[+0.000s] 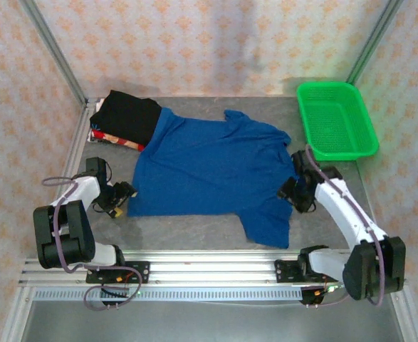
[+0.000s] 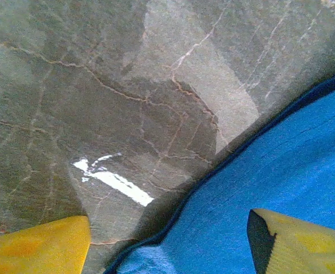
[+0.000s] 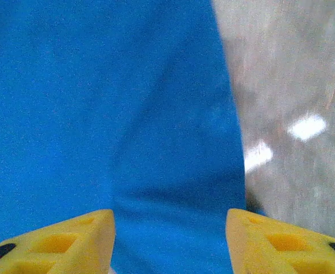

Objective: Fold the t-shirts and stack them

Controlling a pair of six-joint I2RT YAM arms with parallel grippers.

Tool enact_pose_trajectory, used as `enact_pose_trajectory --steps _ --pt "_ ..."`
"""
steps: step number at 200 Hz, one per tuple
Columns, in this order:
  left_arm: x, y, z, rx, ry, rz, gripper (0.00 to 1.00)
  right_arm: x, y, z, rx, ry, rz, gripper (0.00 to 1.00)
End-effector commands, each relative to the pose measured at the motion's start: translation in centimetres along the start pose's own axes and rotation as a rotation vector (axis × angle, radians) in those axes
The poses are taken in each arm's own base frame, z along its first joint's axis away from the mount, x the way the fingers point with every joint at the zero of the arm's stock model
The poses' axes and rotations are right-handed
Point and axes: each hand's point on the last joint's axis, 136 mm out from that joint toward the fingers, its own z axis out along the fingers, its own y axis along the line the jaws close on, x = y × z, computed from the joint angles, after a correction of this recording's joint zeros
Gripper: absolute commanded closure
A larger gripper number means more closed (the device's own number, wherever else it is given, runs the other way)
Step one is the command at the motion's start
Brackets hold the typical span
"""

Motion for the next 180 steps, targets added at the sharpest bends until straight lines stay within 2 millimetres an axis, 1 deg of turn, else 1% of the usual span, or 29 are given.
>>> enact_pose_trajectory --steps 1,19,31,39,58,78,91,112,136,163,180 --pt "3.0 1.5 0.5 -0.069 0.113 0.002 0.29 5.9 -4.3 0.0 0.107 0.186 0.063 0.47" --pt "3.5 0.9 1.3 -0.061 0.138 0.023 0.33 7.9 -5.8 0.5 0.133 0.222 0.066 0.49" --pt "3.9 0.3 2.0 -0.049 0.154 0.037 0.34 8.7 -6.3 1.0 0.142 0.239 0.064 0.49" --pt "4.2 -0.1 2.5 -0.046 0.165 0.048 0.36 9.1 -6.6 1.2 0.154 0.242 0.058 0.49" --pt "4.8 -0.6 3.4 -0.038 0.183 0.059 0.47 9.5 -6.8 2.1 0.174 0.246 0.050 0.49" --pt "5.1 -1.0 4.3 -0.023 0.190 0.053 0.63 9.8 -6.9 3.2 0.190 0.249 0.053 0.49" --pt "5.1 -0.9 4.7 -0.029 0.198 0.049 0.75 9.9 -6.7 4.0 0.190 0.241 0.054 0.49" --pt "4.9 -1.3 5.1 -0.017 0.199 0.042 0.83 10.1 -6.7 5.4 0.202 0.241 0.061 0.50" --pt "4.6 -1.6 4.9 -0.016 0.190 0.053 0.88 9.5 -6.6 6.4 0.235 0.194 0.050 0.52" --pt "4.6 -1.6 4.9 -0.022 0.200 0.063 0.90 8.1 -5.8 7.3 0.236 0.129 0.068 0.58" --pt "4.6 -1.6 4.9 -0.022 0.199 0.064 0.91 6.7 -5.4 6.8 0.263 0.061 0.065 0.63"
